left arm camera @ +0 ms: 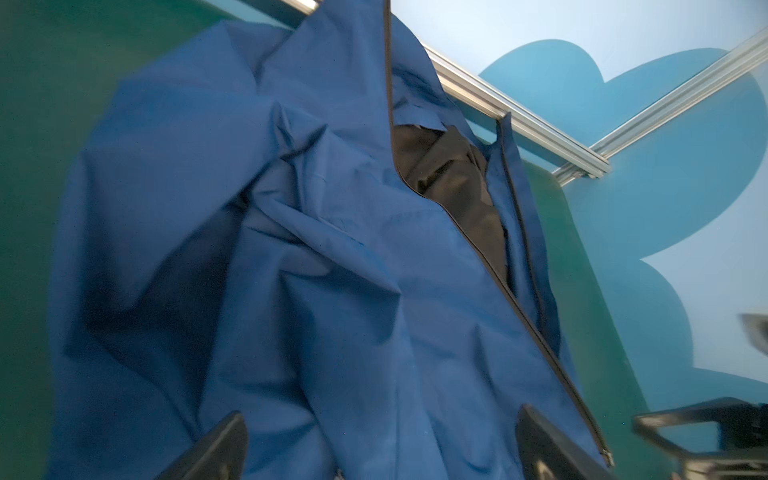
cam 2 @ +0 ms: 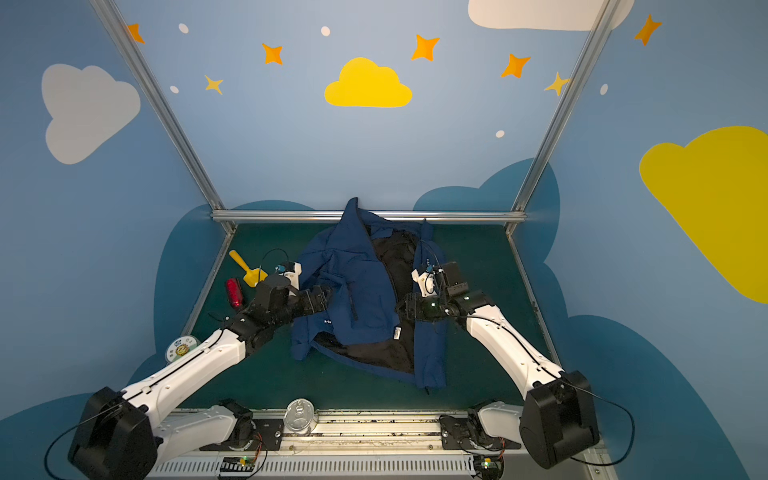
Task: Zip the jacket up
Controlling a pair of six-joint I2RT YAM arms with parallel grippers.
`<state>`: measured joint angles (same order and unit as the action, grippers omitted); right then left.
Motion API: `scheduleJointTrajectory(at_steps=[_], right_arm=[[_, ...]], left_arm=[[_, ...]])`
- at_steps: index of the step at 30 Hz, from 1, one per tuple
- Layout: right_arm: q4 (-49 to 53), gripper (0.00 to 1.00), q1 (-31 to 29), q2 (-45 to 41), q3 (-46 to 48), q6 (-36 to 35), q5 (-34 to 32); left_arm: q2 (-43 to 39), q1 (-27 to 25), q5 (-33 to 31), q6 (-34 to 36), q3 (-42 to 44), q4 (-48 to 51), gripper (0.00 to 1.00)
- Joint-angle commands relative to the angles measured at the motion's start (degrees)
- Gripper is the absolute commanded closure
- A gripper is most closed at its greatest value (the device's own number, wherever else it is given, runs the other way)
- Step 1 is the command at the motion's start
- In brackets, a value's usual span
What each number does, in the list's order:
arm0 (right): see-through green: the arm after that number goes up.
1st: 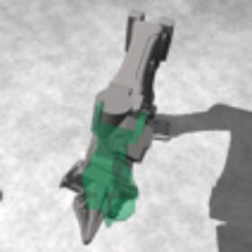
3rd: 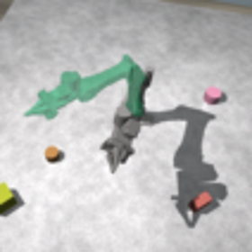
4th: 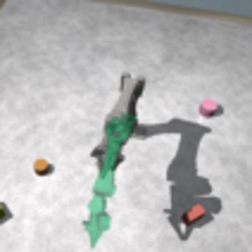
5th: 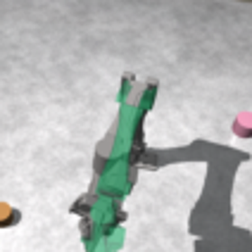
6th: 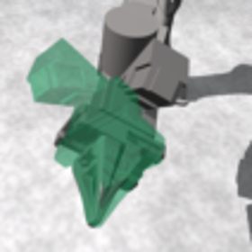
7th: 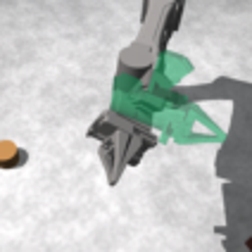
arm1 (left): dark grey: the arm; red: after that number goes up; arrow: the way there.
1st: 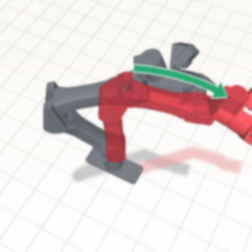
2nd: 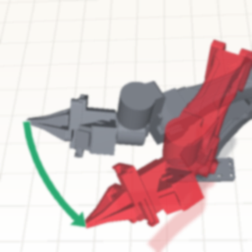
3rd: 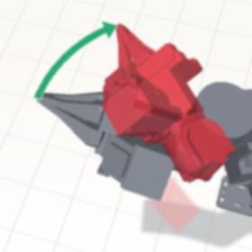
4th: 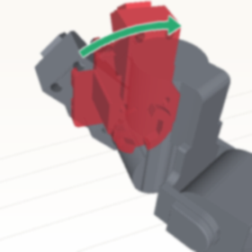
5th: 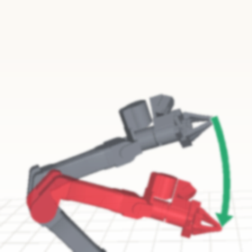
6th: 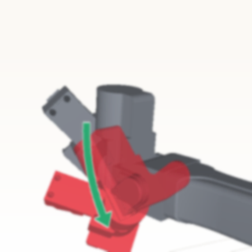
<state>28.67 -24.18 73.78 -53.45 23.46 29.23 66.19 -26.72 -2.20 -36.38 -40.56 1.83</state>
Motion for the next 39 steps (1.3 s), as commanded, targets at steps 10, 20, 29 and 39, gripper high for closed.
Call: scheduleJointTrajectory(at_steps=[10, 20, 29, 39], right_arm=[[0.70, 0.66, -1.14, 6.59, -0.69, -1.90, 2.16], [-4.24, 1.00, -1.30, 4.73, 0.13, 2.18, 8.37], [-27.74, 1.00, -1.79, 4.22, 3.92, 17.87, 17.89], [-42.13, 1.00, -5.44, 8.39, 2.16, 26.52, 17.88]], left_arm=[[0.60, -6.46, -1.18, -8.36, 0.66, -0.92, 0.01], [0.85, -10.46, 3.14, -17.66, -1.30, -2.86, 0.01], [2.36, -13.32, 13.00, -29.25, -4.00, -14.65, 0.01], [2.77, -13.70, 21.21, -36.04, -7.73, -17.38, 0.01]])
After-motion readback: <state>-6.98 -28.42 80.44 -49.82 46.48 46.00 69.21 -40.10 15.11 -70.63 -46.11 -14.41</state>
